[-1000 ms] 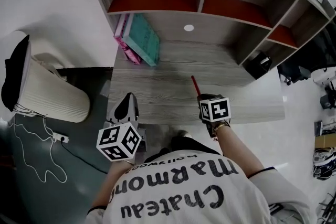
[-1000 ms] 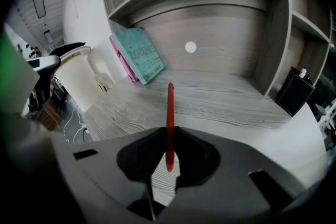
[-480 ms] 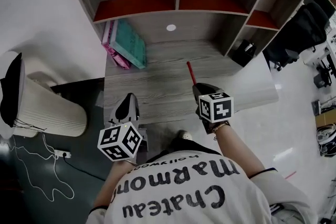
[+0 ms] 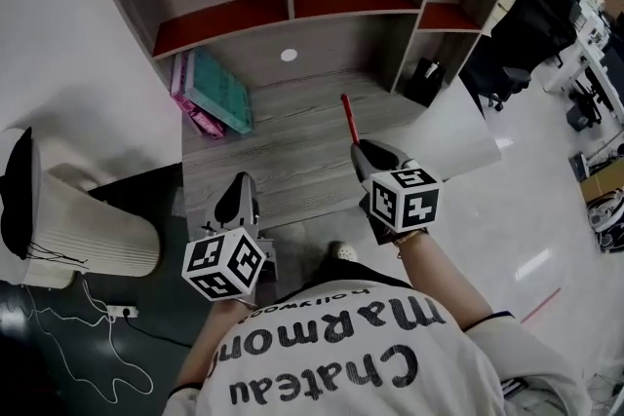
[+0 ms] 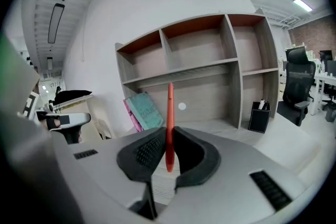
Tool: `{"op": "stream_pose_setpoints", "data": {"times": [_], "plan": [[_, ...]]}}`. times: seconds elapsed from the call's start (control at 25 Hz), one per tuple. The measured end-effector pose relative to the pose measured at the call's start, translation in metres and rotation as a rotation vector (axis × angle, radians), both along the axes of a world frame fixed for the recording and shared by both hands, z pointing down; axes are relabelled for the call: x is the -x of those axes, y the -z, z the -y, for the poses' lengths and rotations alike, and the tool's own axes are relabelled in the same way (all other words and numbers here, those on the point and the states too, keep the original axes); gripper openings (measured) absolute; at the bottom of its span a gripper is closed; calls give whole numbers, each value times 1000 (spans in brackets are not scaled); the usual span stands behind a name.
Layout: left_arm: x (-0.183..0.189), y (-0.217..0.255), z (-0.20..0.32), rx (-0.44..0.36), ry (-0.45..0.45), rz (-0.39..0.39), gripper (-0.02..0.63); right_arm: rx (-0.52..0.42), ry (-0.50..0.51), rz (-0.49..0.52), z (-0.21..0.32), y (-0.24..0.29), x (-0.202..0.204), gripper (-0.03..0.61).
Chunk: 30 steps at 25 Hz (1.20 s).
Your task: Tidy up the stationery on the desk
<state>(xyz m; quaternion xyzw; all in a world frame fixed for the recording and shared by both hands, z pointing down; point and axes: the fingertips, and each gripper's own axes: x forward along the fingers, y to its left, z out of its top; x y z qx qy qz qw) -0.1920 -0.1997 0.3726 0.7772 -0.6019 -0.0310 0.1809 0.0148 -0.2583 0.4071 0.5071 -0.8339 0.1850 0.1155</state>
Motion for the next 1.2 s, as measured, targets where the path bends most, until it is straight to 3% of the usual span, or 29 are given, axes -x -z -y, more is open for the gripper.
{"op": "stream_pose_setpoints", "data": {"times": [0.52, 1.2], "plan": [[-28, 11, -21, -38, -150, -8, 11, -145, -128, 44, -55, 36, -22, 55], [-75, -5, -17, -5, -281, -4, 11, -163, -256, 16, -82, 34, -68, 55]]}}
